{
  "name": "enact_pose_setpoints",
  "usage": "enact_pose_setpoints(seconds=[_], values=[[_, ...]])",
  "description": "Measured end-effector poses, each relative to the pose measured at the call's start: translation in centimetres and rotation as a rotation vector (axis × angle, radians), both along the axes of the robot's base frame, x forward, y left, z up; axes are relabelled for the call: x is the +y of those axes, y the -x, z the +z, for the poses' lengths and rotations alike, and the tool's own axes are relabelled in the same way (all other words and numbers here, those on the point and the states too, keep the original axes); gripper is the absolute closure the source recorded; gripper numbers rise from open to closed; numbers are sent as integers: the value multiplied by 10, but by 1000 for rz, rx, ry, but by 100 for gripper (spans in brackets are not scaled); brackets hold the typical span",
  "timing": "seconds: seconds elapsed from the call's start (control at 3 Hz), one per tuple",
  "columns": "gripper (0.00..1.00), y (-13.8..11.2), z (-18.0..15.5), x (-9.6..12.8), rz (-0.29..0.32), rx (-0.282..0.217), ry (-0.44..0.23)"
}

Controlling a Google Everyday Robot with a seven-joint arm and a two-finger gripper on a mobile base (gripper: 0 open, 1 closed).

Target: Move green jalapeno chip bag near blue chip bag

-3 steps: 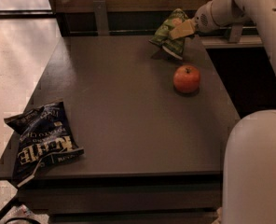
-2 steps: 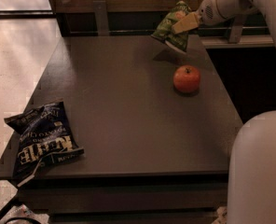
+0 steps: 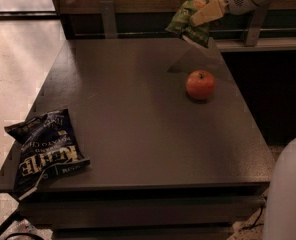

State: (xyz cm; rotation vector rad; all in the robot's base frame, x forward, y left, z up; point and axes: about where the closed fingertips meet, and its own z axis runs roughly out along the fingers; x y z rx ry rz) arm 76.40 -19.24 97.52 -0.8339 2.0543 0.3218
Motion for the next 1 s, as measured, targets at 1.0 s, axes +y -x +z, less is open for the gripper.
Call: enact_pose_setpoints(seconds=[1.0], values=[[100,115,26,63,217,7,-6]])
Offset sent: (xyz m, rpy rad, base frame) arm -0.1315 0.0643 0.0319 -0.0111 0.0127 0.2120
